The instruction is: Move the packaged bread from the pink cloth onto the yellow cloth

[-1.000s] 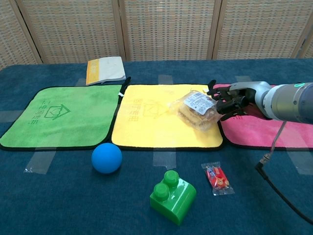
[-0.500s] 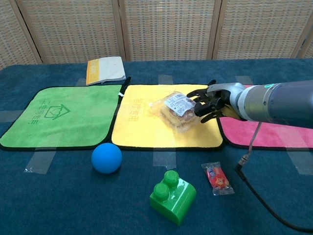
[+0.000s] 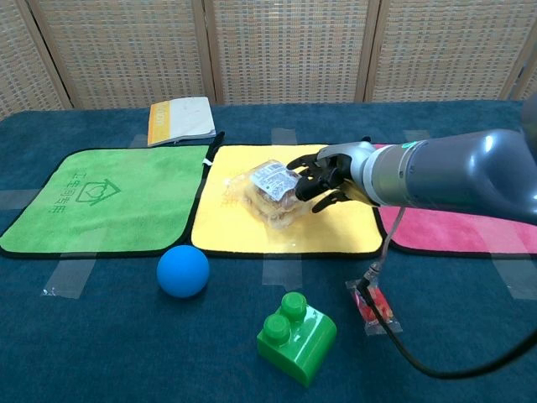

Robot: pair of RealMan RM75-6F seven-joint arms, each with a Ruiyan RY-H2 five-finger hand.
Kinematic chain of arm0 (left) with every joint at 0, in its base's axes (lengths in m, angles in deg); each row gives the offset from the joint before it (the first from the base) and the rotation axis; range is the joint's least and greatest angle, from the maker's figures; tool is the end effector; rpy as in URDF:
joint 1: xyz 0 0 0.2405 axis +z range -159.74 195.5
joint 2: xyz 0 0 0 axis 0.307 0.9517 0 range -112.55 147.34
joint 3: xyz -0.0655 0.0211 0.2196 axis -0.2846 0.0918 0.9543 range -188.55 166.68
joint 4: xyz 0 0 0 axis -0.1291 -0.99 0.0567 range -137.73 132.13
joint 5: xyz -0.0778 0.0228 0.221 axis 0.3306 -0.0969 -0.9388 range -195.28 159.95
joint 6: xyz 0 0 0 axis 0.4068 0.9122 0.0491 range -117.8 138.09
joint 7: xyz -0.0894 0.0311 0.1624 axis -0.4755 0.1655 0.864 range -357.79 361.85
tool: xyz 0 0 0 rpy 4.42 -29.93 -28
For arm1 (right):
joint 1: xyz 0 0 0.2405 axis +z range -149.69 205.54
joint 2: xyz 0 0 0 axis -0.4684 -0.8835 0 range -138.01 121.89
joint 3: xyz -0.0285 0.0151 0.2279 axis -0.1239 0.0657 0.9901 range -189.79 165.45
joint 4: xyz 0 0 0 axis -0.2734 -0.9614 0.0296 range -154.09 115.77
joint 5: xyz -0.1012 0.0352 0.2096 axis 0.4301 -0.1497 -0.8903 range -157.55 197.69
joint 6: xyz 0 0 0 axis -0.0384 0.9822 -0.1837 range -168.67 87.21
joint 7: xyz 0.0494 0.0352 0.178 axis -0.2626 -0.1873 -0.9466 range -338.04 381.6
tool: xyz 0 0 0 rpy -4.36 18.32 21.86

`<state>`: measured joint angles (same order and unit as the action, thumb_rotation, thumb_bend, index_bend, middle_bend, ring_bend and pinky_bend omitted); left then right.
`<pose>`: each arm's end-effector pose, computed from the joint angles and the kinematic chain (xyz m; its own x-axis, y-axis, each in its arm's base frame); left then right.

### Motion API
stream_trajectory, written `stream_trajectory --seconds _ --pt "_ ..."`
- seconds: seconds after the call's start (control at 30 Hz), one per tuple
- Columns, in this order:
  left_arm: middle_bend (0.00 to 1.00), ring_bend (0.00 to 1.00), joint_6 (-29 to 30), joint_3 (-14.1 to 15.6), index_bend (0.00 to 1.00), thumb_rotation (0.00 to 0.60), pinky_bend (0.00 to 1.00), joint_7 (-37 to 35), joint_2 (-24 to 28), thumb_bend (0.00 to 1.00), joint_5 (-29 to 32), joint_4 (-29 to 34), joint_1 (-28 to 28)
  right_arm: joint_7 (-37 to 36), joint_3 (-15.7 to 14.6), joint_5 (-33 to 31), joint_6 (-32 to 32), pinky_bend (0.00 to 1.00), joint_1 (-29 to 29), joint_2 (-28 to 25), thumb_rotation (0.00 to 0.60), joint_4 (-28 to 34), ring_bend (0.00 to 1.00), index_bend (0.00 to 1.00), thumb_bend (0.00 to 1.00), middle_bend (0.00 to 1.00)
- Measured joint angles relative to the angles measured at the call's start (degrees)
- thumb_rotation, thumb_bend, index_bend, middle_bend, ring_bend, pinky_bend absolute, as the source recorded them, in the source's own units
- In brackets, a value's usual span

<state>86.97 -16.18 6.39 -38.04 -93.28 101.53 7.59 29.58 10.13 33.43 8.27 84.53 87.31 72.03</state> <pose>-0.2774 0.2558 0.1400 0.3833 0.0845 0.9197 0.9201 0.0512 -0.3882 -0.0412 -0.3670 -0.1139 -0.3934 -0.5641 0.7260 -0.9192 0.2575 -0.2980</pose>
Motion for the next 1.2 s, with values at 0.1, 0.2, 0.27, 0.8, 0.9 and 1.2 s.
stream_trajectory --seconds 0.1,0.2,0.27,0.8,0.9,1.2 --pt "0.00 0.00 -0.02 -0.08 0.00 0.600 0.00 -0.17 0.08 0.00 0.29 -0.06 0.01 0.41 0.43 -0.19 0.42 0.22 0.49 0.09 0.600 0.13 0.06 0.07 1.00 0.09" --pt "0.00 0.00 -0.06 -0.15 0.00 0.600 0.00 -0.43 0.18 0.00 0.48 -0.16 0.01 0.61 0.54 0.31 0.79 0.22 0.39 -0.74 0.600 1.14 0.06 0.07 1.00 0.09" --pt "0.00 0.00 0.01 -0.19 0.00 0.600 0.00 -0.53 0.21 0.00 0.59 -0.25 0.04 0.77 0.48 1.34 1.26 0.22 0.06 -1.64 0.600 1.90 0.06 0.07 1.00 0.09" --pt "0.00 0.00 1.07 0.94 0.00 0.600 0.00 -0.17 0.03 0.00 -1.94 -0.03 0.67 -4.17 -9.34 41.38 7.95 0.00 -12.56 -14.29 0.600 3.14 0.02 0.14 0.00 0.05" --pt "0.00 0.00 1.66 1.27 0.00 0.600 0.00 0.29 -0.48 0.00 -2.74 -0.53 0.90 -5.86 -13.37 53.90 12.55 0.00 -16.58 -16.73 0.600 -0.97 0.00 0.06 0.00 0.00" --pt "0.00 0.00 3.87 2.37 0.00 0.600 0.00 -0.51 -2.18 0.00 -5.80 -3.27 2.03 -5.05 -24.02 71.99 32.55 0.00 -32.94 -22.69 0.600 -12.49 0.00 0.00 0.00 0.00"
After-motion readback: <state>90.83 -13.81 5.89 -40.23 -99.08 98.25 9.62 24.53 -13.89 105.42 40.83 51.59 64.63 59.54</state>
